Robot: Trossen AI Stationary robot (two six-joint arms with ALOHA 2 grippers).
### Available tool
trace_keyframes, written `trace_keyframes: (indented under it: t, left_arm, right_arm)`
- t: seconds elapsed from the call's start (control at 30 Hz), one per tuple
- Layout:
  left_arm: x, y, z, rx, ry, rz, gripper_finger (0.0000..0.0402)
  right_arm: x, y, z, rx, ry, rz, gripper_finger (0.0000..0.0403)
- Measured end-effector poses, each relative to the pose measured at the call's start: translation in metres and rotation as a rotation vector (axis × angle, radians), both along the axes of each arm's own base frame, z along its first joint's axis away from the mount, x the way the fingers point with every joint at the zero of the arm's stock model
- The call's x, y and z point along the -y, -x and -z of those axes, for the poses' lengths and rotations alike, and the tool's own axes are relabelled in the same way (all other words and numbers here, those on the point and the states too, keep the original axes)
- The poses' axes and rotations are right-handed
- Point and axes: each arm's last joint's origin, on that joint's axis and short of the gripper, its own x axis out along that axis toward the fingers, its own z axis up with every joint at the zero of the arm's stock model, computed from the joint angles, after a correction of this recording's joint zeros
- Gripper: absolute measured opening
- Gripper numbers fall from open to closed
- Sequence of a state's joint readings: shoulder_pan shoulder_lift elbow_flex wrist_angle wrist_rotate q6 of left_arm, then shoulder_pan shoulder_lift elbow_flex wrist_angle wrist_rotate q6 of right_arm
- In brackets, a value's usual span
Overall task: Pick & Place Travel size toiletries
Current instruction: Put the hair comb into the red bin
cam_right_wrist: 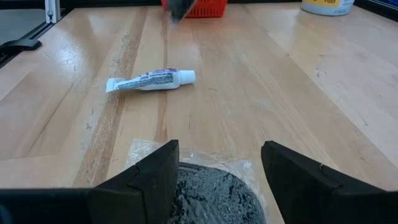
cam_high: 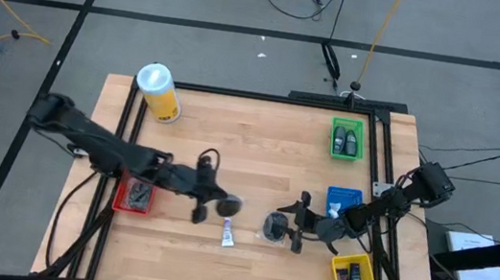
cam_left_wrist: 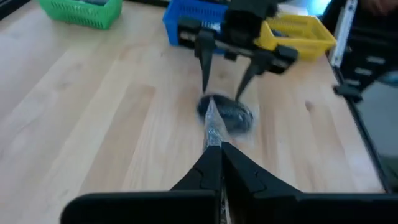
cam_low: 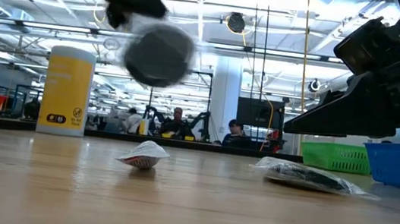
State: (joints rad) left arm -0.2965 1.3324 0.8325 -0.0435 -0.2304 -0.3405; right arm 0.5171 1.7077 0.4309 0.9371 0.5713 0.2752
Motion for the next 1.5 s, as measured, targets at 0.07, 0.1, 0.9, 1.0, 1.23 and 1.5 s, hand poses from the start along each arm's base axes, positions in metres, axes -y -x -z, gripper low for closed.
trace_keyframes:
  t: [0.07,0.1,0.9,1.0,1.23,1.5]
  left_arm:
    - [0.002,0.015,-0.013,-0.055,-0.005,0.008,0.0001]
    - [0.003,0.023,-0.019,-0.096,-0.005,0.01,0.0002]
    - [0.007,0.166,-0.041,-0.762,0.098,-0.412,0.0001]
    - [-0.001,0.177,-0.039,-0.687,0.126,-0.457,0.0002]
    - [-0.013,0.195,-0.013,-0.642,0.198,-0.557,0.0001]
    - [-0.014,0.198,0.003,-0.633,0.227,-0.633,0.0015]
  right_arm:
    - [0.0,0.0,0.0,0.001,0.0,0.0,0.0222]
    - [0.0,0.0,0.0,0.001,0.0,0.0,0.0222]
    - [0.0,0.0,0.0,0.001,-0.001,-0.002,0.0222]
    - [0.0,0.0,0.0,0.002,-0.015,0.003,0.0222]
    - [0.0,0.0,0.0,0.002,-0.018,0.005,0.0222]
    - [0.0,0.0,0.0,0.003,-0.019,0.005,0.0222]
